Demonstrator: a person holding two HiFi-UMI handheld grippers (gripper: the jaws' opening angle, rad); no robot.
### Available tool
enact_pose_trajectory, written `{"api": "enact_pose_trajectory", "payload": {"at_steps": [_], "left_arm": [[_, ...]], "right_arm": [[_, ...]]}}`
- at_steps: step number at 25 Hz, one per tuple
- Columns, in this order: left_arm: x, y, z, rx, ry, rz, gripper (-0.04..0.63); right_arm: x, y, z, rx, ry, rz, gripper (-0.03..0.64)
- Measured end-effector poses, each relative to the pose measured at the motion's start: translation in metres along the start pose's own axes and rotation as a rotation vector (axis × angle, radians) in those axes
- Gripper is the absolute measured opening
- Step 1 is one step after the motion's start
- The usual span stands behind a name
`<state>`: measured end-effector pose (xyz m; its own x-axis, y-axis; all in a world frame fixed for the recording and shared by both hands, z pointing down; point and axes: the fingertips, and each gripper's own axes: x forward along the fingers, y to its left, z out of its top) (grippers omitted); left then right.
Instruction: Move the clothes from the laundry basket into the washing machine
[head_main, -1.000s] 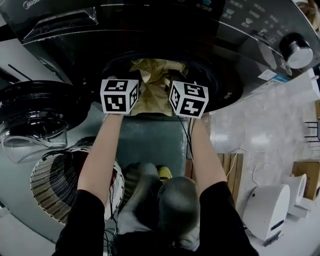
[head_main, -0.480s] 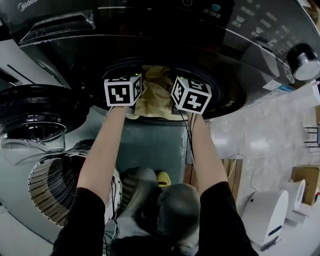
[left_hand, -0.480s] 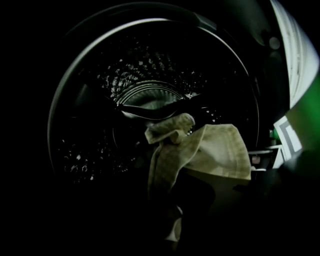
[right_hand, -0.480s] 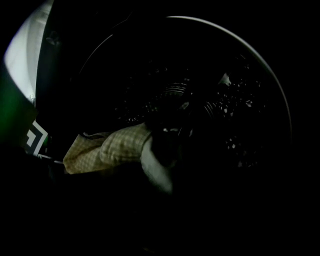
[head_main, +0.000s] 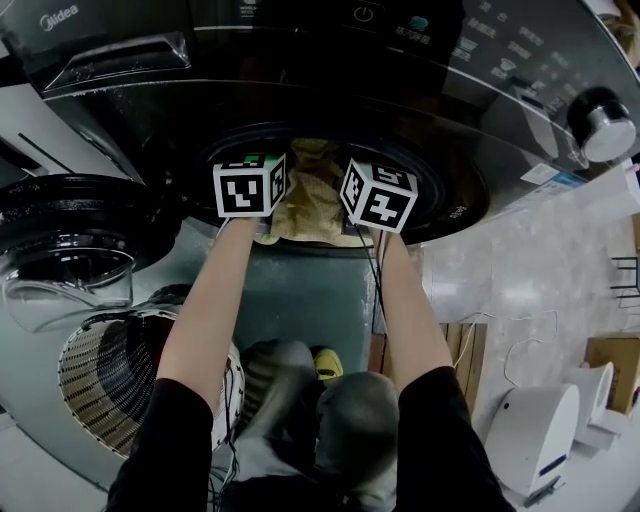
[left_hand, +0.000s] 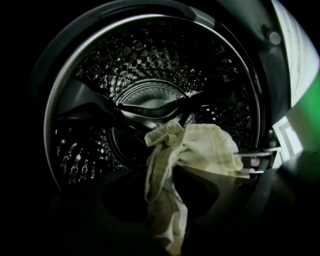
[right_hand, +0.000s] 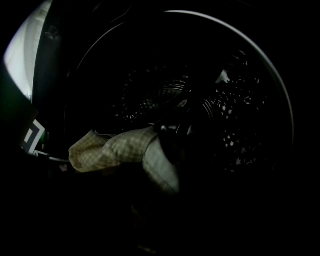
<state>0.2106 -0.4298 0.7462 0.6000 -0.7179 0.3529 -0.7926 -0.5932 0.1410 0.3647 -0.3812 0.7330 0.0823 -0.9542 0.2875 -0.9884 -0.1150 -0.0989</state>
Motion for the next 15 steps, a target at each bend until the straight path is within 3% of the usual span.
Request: {"api": "enact_pose_trajectory", "payload": {"at_steps": [15], "left_arm": [[-0.001,-0.004,-0.004,0.014,0.014,-0.012,0.184]], "right_arm": [[0.0,0.003,-0.013,-0.004,0.073,-0.015,0.294]]}}
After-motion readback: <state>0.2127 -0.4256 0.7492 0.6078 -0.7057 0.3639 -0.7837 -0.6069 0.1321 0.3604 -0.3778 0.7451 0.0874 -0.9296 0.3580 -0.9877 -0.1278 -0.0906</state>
